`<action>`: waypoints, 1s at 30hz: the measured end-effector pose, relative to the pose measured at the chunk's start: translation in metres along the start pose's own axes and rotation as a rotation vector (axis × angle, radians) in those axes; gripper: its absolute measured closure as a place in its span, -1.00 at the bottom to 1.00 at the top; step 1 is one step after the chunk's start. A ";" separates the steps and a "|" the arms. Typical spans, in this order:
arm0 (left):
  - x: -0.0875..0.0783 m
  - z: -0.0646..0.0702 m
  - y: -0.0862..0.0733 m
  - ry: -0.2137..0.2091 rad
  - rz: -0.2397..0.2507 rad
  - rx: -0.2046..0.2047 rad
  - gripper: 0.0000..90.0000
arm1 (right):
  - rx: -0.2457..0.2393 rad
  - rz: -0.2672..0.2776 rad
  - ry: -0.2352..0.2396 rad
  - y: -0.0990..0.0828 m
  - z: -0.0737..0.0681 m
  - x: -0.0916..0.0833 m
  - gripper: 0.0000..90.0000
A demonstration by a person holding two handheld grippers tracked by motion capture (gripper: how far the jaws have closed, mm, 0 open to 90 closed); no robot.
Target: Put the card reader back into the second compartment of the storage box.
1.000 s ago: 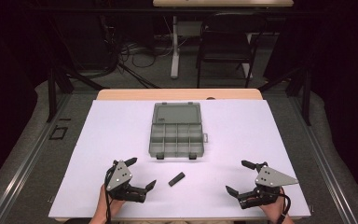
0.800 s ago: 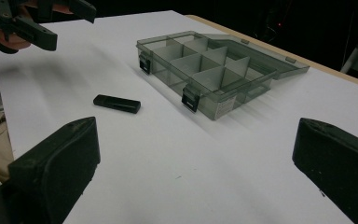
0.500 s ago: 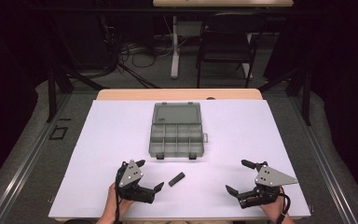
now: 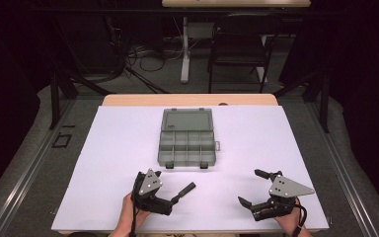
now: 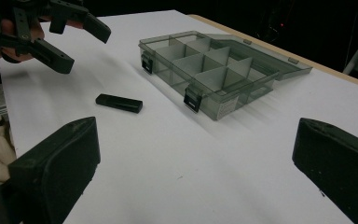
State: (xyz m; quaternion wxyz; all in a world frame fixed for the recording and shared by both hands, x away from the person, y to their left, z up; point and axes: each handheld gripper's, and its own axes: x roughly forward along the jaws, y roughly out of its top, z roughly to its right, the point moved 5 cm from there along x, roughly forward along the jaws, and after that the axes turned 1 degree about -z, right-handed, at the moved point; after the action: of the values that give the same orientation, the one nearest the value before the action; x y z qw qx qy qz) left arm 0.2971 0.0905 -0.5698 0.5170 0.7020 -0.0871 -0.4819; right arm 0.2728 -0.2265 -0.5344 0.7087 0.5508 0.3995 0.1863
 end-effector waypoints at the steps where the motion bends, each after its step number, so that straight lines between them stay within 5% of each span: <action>1: 0.000 0.000 0.000 0.000 0.000 0.000 -1.00 | 0.000 0.000 0.000 0.000 0.000 0.000 -0.99; 15: 0.019 0.012 0.001 0.018 -0.075 0.015 -0.99 | -0.003 -0.015 0.008 -0.001 0.000 0.002 -0.99; 30: 0.030 0.014 0.002 0.029 -0.122 -0.012 -0.94 | -0.013 -0.018 0.004 -0.001 -0.001 0.003 -1.00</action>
State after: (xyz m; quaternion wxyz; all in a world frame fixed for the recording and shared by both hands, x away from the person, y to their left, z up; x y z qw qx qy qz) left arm 0.3025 0.0622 -0.5854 0.4923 0.7096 -0.0338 -0.5029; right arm 0.2739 -0.2243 -0.5360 0.7132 0.5421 0.4047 0.1834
